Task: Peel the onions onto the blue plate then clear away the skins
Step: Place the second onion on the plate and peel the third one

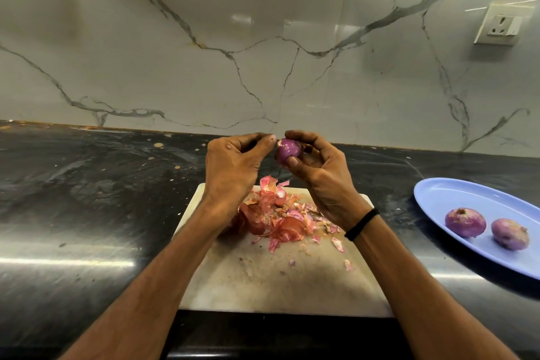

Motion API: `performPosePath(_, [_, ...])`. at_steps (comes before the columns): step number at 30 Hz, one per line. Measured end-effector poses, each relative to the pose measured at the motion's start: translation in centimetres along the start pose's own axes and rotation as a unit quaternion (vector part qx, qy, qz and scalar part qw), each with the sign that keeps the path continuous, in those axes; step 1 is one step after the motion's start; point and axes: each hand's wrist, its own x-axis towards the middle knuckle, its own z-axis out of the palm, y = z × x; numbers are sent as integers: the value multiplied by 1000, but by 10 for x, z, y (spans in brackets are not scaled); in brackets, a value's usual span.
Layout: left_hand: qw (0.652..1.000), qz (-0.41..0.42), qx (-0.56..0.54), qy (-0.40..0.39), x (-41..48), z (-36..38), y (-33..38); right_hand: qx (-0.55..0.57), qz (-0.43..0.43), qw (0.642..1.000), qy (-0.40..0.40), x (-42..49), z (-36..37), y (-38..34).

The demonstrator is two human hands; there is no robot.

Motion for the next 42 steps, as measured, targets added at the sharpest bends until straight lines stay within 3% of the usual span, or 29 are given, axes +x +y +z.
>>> performPosePath(14, [998, 31, 48, 2, -3, 7, -7, -47, -25, 999, -9, 0, 2, 2])
performPosePath(19, [998, 0, 56, -13, -1, 8, -12, -9, -12, 1000, -9, -2, 4, -1])
performPosePath(27, [988, -81, 120, 46, 5, -2, -18, 106, 32, 994, 2, -1, 0, -6])
performPosePath(31, [978, -91, 186, 12, 5, -4, -17, 185, 75, 979, 25, 0, 0, -8])
performPosePath(35, [983, -41, 175, -23, 2, -3, -12, 257, 101, 960, 35, 2, -1, -11])
performPosePath(42, [982, 139, 125, -35, -3, 3, -3, 245, 108, 962, 51, 0, 2, -15])
